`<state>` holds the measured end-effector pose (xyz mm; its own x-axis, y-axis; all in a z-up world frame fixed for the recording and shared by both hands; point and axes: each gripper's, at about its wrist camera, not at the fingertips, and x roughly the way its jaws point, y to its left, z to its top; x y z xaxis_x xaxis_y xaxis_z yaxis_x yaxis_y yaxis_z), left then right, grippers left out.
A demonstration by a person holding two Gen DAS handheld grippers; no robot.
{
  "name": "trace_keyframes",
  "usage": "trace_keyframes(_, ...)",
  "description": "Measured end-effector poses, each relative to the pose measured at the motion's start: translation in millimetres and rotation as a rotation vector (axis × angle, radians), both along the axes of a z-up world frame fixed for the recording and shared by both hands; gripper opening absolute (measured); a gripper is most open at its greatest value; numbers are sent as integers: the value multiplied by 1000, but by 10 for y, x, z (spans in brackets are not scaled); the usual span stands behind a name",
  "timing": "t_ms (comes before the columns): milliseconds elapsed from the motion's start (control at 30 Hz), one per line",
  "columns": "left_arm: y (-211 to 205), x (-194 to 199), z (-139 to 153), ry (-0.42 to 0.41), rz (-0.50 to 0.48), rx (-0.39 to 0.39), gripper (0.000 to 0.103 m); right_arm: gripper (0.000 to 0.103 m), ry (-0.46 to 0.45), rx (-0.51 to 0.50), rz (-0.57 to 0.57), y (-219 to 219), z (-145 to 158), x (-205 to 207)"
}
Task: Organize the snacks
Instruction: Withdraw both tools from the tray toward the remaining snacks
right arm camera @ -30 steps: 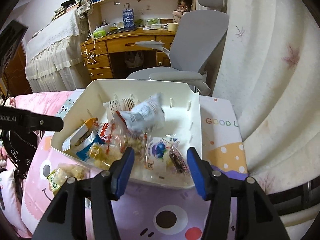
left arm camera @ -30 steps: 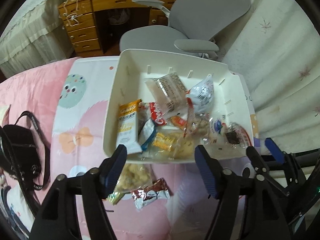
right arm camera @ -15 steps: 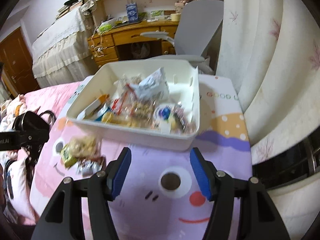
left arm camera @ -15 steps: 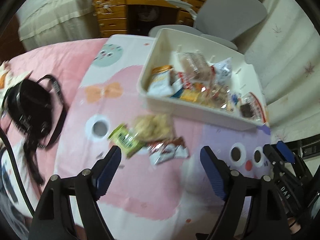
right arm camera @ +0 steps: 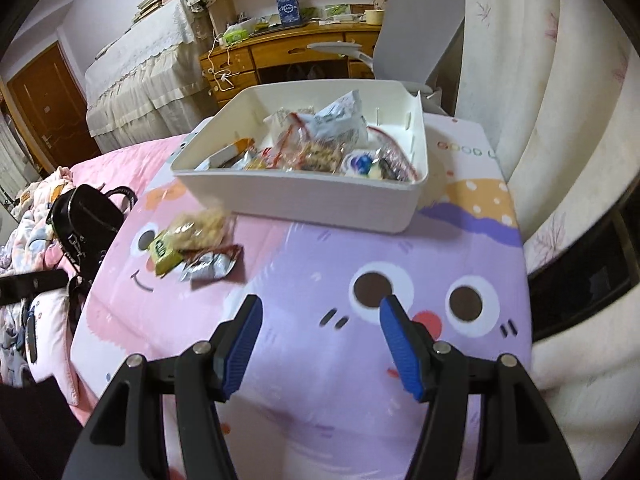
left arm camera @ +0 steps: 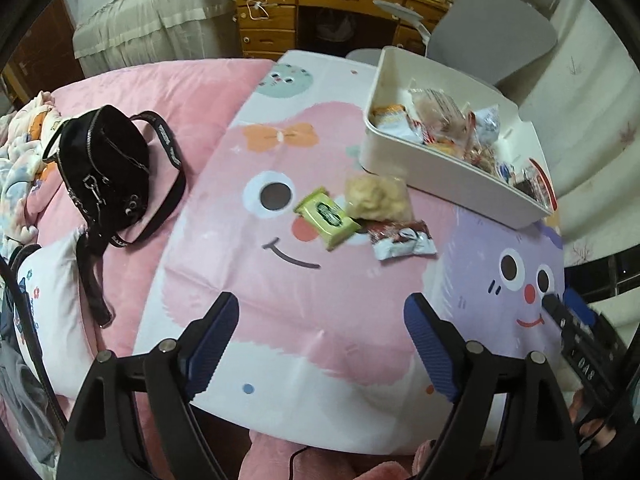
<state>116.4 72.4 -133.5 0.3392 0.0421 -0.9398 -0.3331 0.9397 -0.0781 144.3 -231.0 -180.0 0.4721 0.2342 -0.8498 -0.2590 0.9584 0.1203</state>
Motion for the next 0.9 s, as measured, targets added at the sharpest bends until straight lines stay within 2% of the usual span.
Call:
trace_keyframes(167, 224, -8, 10, -14, -16, 8, 84, 62, 40, 30, 2, 155, -41, -143)
trace_keyframes(300, 405, 87, -29, 0, -69, -9, 84, 62, 26, 23, -33, 333, -4, -177)
trace_keyframes(633, 642, 459, -110, 30, -333, -8, 84, 62, 0, 8, -206, 811, 6, -331)
trace_keyframes(900, 686, 699, -260, 71, -505, -79, 85, 62, 17, -30, -337, 1157, -81, -591)
